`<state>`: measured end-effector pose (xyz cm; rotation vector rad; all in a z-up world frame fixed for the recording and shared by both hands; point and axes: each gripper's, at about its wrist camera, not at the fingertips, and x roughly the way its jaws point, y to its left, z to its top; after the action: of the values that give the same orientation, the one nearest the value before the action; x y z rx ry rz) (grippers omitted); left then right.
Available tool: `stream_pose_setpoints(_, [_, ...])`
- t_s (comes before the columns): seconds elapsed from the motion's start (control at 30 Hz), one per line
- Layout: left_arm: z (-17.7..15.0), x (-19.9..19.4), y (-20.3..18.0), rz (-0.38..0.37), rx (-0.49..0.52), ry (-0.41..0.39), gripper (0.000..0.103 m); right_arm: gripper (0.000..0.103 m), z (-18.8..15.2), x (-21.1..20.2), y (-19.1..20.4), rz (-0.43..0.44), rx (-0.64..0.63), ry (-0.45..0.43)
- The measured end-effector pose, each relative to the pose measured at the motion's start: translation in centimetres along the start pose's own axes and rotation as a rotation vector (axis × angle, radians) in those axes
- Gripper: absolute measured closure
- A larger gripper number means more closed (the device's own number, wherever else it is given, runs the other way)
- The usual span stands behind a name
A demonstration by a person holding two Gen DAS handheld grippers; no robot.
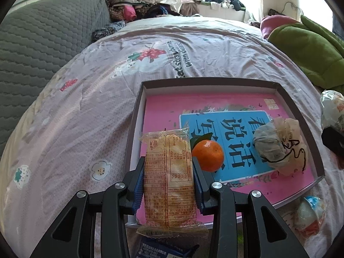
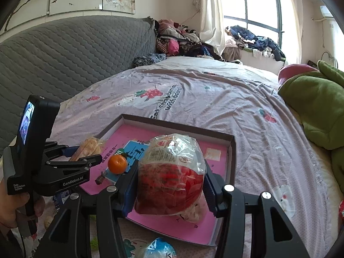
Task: Organize objects
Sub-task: 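Lower the bread loaf into the tray beside the orange while the right gripper lowers the candy bag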
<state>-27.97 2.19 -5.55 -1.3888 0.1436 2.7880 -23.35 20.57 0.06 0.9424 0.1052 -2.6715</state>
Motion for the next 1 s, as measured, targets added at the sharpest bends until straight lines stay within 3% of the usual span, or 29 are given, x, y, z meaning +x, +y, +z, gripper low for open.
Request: stream_pose_setpoints(1.0, [0.5,4.4,0.3,-0.007,-0.002,0.060,0.063,0.050,-2.0,4.6,-0.8,-0.014,0.007,0.099])
